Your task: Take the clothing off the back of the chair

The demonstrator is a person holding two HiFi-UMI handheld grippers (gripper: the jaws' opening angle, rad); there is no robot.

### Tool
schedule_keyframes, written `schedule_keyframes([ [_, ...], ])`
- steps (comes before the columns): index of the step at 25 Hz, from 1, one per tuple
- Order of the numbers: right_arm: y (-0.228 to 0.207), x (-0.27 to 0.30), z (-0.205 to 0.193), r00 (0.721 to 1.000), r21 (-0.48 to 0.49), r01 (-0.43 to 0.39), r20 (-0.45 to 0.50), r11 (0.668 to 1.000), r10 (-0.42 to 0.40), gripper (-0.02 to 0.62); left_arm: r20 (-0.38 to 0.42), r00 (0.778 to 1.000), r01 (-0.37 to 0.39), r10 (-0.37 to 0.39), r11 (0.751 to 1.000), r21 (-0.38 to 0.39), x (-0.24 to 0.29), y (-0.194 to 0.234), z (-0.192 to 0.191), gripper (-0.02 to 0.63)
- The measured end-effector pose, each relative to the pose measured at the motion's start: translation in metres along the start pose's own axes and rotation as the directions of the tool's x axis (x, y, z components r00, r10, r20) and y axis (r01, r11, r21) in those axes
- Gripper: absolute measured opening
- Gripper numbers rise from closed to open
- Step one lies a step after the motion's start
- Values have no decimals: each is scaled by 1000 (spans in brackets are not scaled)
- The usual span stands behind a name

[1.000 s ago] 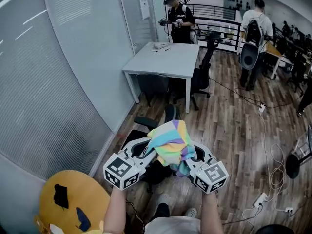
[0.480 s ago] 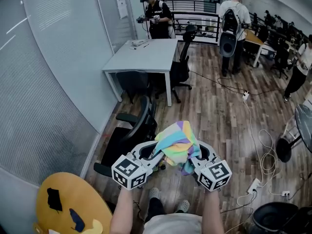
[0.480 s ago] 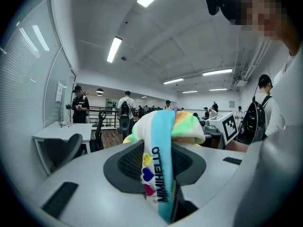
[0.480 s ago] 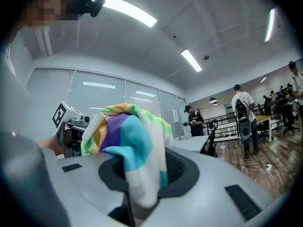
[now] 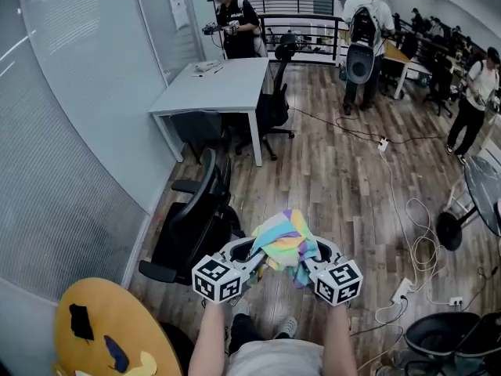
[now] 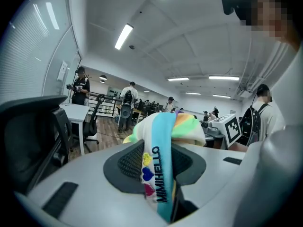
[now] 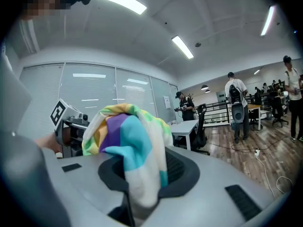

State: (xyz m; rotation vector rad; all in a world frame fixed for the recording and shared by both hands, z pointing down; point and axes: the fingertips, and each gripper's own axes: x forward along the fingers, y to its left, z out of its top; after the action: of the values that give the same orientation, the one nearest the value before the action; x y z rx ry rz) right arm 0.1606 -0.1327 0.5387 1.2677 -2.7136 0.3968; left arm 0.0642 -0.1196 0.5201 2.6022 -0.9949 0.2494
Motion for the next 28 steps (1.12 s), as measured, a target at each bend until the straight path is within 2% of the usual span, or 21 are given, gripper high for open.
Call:
schedule_keyframes([
  [2,-4,1,-17,1000,6,1,-31,1000,-1,117,-11,1000,-28,28,999,-22,6,4,-14,133],
  [5,-9,3,-40,998,8,7,-61,1000,-7,117,-42,995,-93,92,996,-14,13,13,-36,135],
  [12,-10,13,-88,992,14,12,-127,1000,-10,117,-112,967,-230,230,973,12,12,28,-86,135],
  [18,-5,30,-133,983,107,-19,-182,994,38,117,-142,959,-266,245,952,-152,11,48,-141,135],
  [23,-2,37,-151,972,92,-36,-228,995,56,117,-176,946,-297,273,947,-126,7,54,-156,135],
  [28,6,42,-148,970,72,-65,-231,995,80,117,-145,947,-309,288,939,-152,0,61,-147,135],
])
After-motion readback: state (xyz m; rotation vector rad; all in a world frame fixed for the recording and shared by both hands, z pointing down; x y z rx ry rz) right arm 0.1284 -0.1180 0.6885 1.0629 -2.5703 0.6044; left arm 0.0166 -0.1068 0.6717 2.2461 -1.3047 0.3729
